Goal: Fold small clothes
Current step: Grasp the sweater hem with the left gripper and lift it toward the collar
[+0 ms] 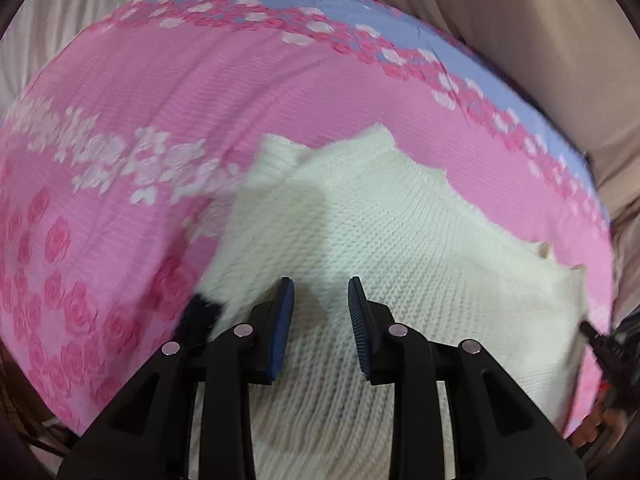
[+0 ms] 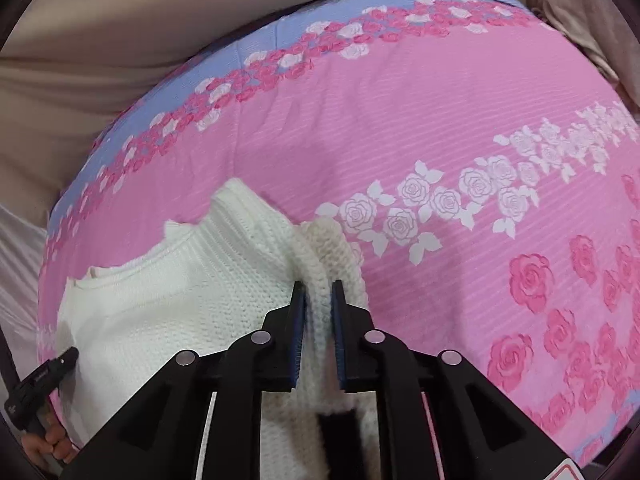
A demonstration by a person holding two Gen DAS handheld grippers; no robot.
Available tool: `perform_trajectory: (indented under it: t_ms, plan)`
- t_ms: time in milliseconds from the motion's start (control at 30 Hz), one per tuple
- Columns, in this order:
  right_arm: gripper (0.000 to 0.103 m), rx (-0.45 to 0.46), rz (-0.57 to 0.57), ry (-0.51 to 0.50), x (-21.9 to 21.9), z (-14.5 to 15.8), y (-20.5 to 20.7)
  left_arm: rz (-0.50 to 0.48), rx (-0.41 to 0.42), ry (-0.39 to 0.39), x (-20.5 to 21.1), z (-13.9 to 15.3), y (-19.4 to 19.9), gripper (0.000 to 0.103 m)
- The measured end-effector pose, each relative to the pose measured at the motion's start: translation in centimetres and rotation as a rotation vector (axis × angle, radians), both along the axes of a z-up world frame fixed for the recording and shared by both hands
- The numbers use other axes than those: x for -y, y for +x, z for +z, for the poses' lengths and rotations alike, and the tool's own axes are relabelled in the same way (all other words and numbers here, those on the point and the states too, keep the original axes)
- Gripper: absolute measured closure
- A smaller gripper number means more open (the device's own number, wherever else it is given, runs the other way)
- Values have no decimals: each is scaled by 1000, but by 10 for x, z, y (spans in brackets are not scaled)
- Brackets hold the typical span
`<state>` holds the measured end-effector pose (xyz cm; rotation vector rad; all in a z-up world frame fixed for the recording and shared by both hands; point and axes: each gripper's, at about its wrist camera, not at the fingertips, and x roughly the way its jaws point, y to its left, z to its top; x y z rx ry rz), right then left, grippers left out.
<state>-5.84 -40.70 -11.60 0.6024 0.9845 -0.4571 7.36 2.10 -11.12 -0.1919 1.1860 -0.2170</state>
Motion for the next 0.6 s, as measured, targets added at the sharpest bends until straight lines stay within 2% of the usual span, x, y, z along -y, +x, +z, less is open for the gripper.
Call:
perform_trajectory:
  t_ms: [67, 167, 233, 300, 367, 433, 467, 500, 533, 600]
  plan:
    - [82, 45, 43, -10, -23, 20, -9, 51, -9, -53, -24, 10, -11, 65]
    - [82, 49, 216, 43, -80, 34, -12, 100, -53, -117, -60, 10, -32, 62]
    - [84, 11, 368, 51, -130, 31, -1, 104, -75, -160, -73, 3, -45, 62]
    - [86, -19, 478, 58, -167, 22, 15, 115, -57, -189, -76, 2, -52, 61]
    - [87, -67, 528, 58, -186, 9, 30, 149, -51, -201, -77, 5, -54, 60]
    - [87, -112, 565, 49, -199, -3, 42, 210, -13, -246, -86, 16, -59, 48]
    - [87, -137, 580, 37, -202, -9, 46, 242, 18, -217, -91, 22, -62, 36]
    - [88, -172, 584, 22, -204, -19, 48, 255, 26, -182, -94, 23, -63, 33]
    - [90, -169, 577, 30, -204, -24, 46, 249, 7, -157, -96, 19, -61, 33]
    - [91, -151, 563, 54, -201, -26, 46, 256, -98, -145, -101, -2, -59, 33]
